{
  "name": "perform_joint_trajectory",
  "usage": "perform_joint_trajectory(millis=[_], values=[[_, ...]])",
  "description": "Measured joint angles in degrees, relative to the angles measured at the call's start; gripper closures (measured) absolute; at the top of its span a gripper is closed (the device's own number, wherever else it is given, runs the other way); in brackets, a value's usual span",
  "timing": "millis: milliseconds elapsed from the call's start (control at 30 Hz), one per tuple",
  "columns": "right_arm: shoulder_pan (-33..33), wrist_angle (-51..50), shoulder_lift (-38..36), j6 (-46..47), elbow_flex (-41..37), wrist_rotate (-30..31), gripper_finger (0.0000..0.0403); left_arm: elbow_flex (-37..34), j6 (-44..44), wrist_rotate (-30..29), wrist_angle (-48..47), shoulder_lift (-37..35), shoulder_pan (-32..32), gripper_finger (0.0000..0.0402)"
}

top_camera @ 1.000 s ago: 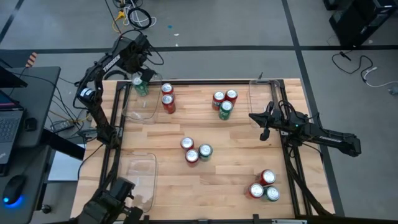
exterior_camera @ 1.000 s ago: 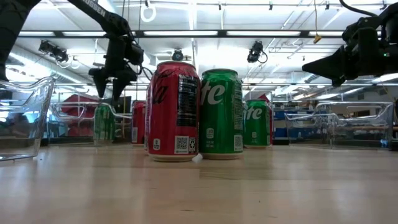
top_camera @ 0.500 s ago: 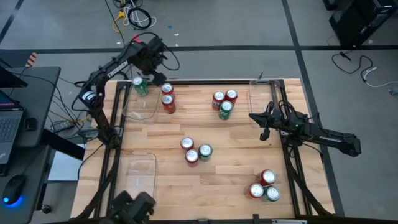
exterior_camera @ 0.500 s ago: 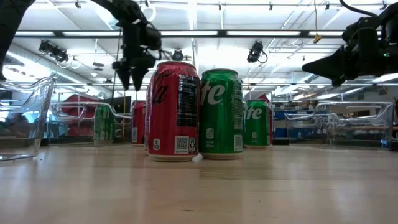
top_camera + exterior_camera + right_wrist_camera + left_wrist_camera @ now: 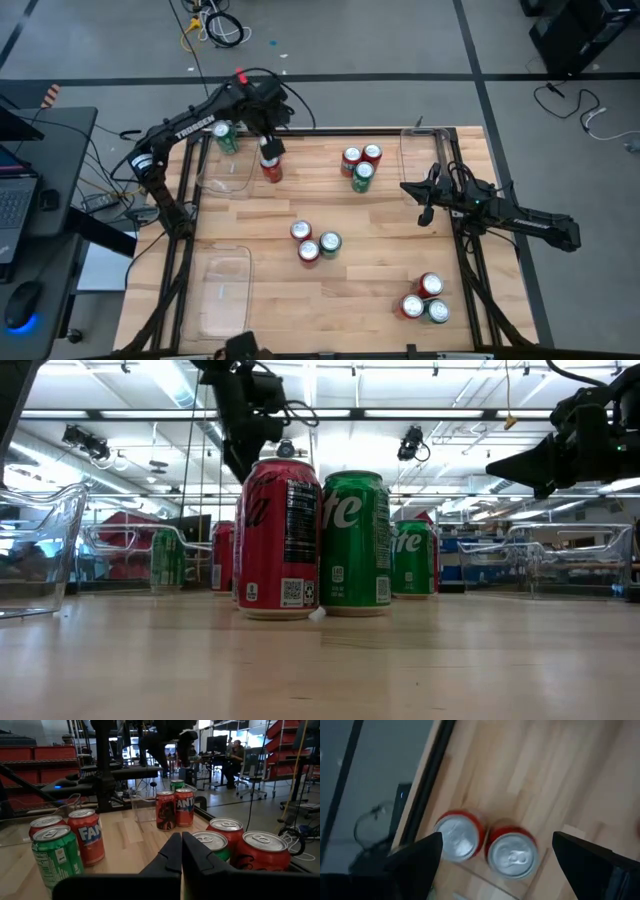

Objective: Sort soda cans
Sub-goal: Put the top right red and black soda can into the top right transparent bin

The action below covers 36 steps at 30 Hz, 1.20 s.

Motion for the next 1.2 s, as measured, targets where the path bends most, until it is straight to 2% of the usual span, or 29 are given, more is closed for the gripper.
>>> perform_joint_trajectory(millis=[133, 300, 500, 700, 867, 1000, 1200], values=[[-0.01, 0.00, 0.00, 0.02, 0.01, 0.00, 0.0402, -1.03, 1.82, 1.52, 3.59, 0.00, -1.21, 0.0021], [0.00, 0.00, -0.02, 0.01, 0.00, 0.00, 0.0402, -4.77, 4.24, 8.62, 8.03, -0.06, -1.21, 0.0021], [-0.01, 0.02, 0.00, 0.02, 0.00, 0.00, 0.0402, -10.75, 6.57, 13.78, 14.15, 0.02, -1.21, 0.0023], [-0.01, 0.00, -0.02, 0.02, 0.00, 0.00, 0.0402, -15.55, 7.97, 21.72, 21.75, 0.02, -2.12, 0.0042], [0.00, 0.76, -0.02, 0.02, 0.00, 0.00, 0.0402, -18.49, 8.91, 24.94, 28.88, 0.02, -4.04, 0.0059], [0.00, 2.27, 0.00, 0.00, 0.00, 0.00, 0.0402, -21.02, 8.50, 24.12, 34.10, 0.02, -5.70, 0.0068], [-0.01, 6.67, 0.00, 0.00, 0.00, 0.00, 0.0402, -24.79, 7.00, 17.35, 36.70, 0.02, -8.13, 0.0071]])
